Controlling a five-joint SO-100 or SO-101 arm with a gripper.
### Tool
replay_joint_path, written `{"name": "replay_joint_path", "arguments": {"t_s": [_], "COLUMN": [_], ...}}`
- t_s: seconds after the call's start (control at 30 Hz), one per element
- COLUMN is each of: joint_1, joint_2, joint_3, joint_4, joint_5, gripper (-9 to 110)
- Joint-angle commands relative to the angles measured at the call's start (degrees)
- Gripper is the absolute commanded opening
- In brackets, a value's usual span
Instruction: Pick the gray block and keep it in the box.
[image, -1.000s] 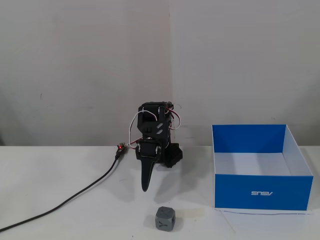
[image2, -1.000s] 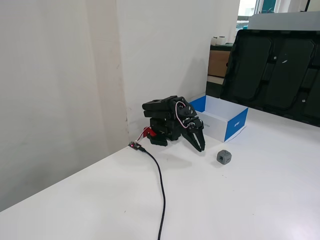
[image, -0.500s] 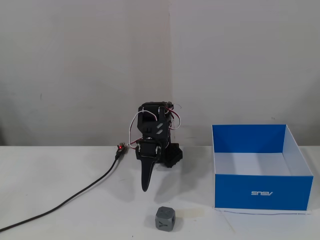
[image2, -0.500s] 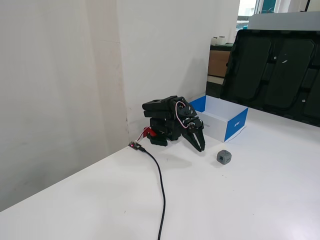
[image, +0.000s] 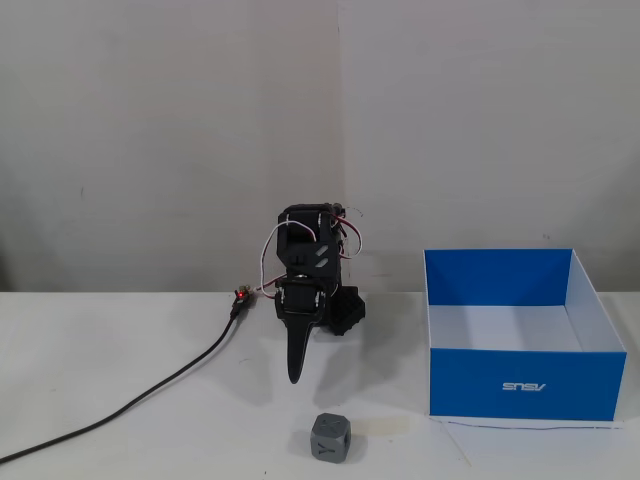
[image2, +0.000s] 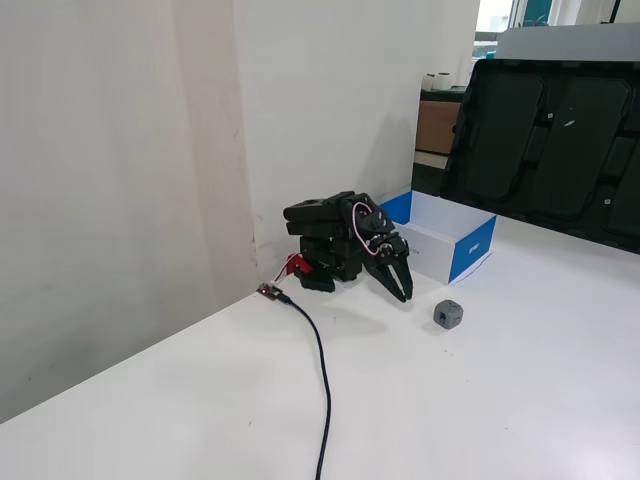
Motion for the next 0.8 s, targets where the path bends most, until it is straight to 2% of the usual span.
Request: {"name": "replay_joint_path", "arguments": {"t_s": [0.0,0.23,0.7,0.77], "joint_1": [-1.7,-4.0,-5.4,-5.8], "joint_2": [3.1,-13.6,-56.6,-61.2], "joint_3": [-3.4,-12.4,-39.4,-42.1], "joint_4": [-1.4,-6.8,-6.3,-6.2], "joint_5": [1.4,3.9,11.2,11.3], "gripper": [0,0,0,5]}}
